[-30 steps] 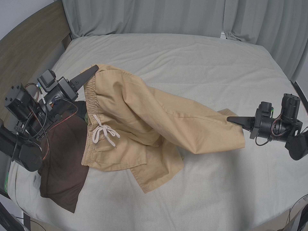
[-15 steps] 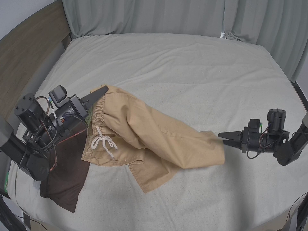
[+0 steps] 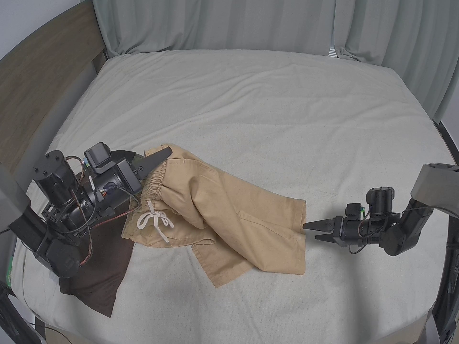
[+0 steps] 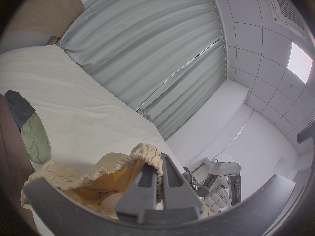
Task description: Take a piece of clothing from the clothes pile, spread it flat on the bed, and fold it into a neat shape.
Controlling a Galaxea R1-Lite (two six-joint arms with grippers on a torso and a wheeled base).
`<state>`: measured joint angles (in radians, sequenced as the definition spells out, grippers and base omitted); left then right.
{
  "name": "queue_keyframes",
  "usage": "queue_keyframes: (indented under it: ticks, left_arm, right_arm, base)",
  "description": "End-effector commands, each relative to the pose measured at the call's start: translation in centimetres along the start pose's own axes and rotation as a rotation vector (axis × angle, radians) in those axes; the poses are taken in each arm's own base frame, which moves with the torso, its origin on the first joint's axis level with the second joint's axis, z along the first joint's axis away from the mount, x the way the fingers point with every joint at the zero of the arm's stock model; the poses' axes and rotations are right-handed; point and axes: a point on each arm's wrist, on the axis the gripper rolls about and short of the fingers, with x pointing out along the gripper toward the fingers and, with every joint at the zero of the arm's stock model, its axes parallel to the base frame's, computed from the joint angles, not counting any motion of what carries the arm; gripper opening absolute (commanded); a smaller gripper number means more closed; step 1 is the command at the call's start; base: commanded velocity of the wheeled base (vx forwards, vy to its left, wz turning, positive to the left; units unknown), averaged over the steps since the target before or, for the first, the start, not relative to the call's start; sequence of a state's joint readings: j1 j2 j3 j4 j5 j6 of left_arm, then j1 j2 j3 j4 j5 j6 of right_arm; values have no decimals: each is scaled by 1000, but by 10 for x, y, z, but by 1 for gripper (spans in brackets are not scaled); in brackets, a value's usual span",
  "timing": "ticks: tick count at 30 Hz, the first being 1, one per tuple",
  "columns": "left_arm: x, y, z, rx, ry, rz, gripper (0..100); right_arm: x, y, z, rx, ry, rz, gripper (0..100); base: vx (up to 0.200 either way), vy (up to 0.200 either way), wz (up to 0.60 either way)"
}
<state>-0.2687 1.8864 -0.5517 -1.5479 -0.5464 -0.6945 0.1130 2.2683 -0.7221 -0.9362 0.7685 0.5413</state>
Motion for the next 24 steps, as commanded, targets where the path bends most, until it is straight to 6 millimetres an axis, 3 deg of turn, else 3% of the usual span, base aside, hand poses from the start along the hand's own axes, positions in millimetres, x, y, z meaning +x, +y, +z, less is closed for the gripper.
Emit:
queue_keyframes:
  ticks: [1,5,7,13,19,20,24]
  left_arm:
    - [-2,-1,-1,0,3,3,0]
    - [-3,0,-1,-1,4,6,0]
    - [-4,-1,-2,-3,7,10,0]
    - [-4,-1,-2,-1,7,10,0]
    - [-4,-1,-2,0,7,10,0]
    - [-4,0,-2,1,6,12,0]
    - [-4,0,-1,0,3,13,0]
  right_arm:
    - [24,-10,-11,-5,38,-5,100]
    - [27,3,-11,-24,34,16,100]
    - [15,22,-8,-44,23,30,100]
    - [-4,47,-8,-80,5,52,100]
    - [3,46,-8,-74,21,46,100]
    - [14,36,-13,-58,46,30,100]
    - [25,21,-14,-57,55,13,100]
  base:
    - [0,0,0]
    - [0,0,0]
    - [0,0,0]
    - [0,0,0]
    - [0,0,0]
    - [0,0,0]
    - [0,0,0]
